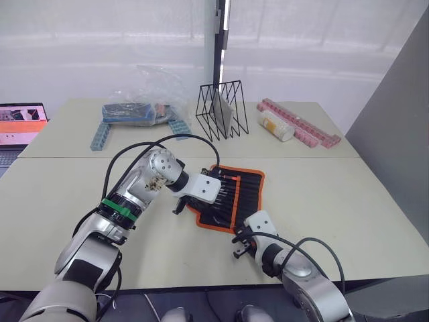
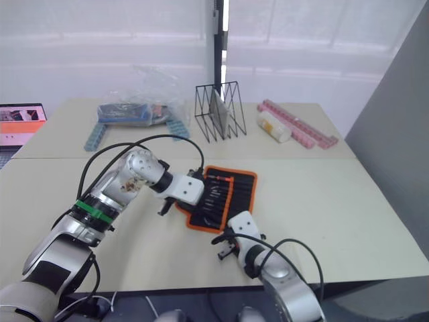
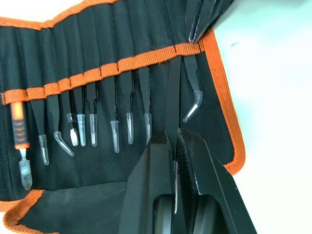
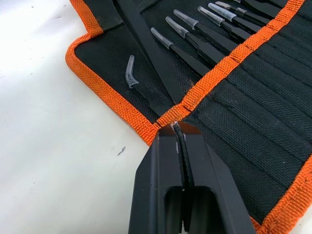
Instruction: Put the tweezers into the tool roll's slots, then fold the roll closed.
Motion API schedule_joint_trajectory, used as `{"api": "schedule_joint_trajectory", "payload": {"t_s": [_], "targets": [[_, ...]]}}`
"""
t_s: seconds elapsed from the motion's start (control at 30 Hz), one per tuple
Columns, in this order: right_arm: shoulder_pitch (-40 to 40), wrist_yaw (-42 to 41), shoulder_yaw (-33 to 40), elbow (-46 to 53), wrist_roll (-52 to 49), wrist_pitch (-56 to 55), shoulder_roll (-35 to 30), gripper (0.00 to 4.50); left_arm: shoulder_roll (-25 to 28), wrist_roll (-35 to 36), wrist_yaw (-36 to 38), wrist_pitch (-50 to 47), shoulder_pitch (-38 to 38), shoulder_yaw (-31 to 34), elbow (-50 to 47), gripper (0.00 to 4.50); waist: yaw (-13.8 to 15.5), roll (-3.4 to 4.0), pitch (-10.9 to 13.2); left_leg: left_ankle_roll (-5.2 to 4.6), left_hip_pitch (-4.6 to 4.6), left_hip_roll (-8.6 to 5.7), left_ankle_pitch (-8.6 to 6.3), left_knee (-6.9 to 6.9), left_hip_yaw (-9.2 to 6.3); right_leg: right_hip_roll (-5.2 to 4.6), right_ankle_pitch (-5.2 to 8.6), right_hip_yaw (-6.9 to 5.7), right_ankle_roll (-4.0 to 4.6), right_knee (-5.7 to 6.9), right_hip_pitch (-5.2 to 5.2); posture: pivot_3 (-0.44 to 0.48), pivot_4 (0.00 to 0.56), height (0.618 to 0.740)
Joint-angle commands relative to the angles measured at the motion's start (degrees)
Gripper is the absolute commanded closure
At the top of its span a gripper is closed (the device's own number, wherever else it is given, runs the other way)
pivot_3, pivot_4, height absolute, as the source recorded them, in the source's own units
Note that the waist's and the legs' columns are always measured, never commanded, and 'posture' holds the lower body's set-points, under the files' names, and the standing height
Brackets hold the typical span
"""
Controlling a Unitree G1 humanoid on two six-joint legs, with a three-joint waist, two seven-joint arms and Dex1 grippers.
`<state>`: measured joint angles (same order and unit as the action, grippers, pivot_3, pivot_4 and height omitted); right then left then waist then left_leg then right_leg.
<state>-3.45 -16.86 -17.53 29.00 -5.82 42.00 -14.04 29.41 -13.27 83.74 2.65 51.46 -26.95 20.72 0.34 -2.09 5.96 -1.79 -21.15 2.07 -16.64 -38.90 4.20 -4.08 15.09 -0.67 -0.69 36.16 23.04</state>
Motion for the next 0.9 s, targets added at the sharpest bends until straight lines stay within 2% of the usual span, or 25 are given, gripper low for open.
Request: {"api": "schedule_joint_trajectory", "payload": {"t_s": [0.03, 0.27, 0.5, 0.7, 0.9], "targets": [[-1.94, -0.89, -2.88, -5.96, -0.04, 2.86, -0.29, 4.50, -1.14, 0.94, -2.03, 2.91, 0.06, 0.18, 3.24, 4.48, 0.00, 0.00, 0.00, 0.00, 0.00, 0.00, 0.00, 0.00, 0.00, 0.00, 0.00, 0.00, 0.00, 0.00, 0.00, 0.000, 0.150, 0.737], [-2.47, -0.85, -2.86, -5.30, -0.05, 3.15, -0.53, 4.50, -1.36, 0.61, -5.45, 6.56, 0.54, 1.19, 10.71, 4.48, -0.20, -0.01, 0.00, 0.00, -0.03, 0.00, 0.00, 0.00, -0.01, 0.00, 0.00, -0.02, 0.00, 0.00, 0.03, 0.000, 0.150, 0.737], [-2.78, -0.90, -3.03, -5.27, 0.06, 3.12, -0.52, 4.50, -1.55, 1.24, -5.00, 6.91, 0.94, 1.32, 9.53, 4.48, -0.66, 0.00, 0.00, -0.09, -0.05, 0.00, -0.05, 0.02, -0.02, 0.00, 0.00, -0.01, -0.01, 0.00, 0.04, 0.000, 0.150, 0.737], [-2.78, -0.96, -3.09, -5.26, 0.03, 3.20, -0.45, 4.50, -4.58, 1.09, -4.39, 5.29, 1.17, -0.09, 6.78, 4.48, -0.66, 0.00, 0.00, -0.09, -0.06, -0.01, -0.06, 0.01, -0.03, 0.00, 0.01, -0.01, -0.02, 0.00, 0.04, 0.000, 0.150, 0.737], [-2.79, -0.70, -3.03, -4.88, 0.01, 3.57, -0.28, 4.50, -8.00, -0.95, -5.97, 5.77, 2.29, -2.00, 9.63, 4.48, -0.66, 0.00, 0.01, -0.10, -0.06, -0.03, -0.06, 0.01, -0.05, 0.02, 0.01, 0.00, -0.02, 0.00, 0.03, 0.000, 0.150, 0.737]]}}
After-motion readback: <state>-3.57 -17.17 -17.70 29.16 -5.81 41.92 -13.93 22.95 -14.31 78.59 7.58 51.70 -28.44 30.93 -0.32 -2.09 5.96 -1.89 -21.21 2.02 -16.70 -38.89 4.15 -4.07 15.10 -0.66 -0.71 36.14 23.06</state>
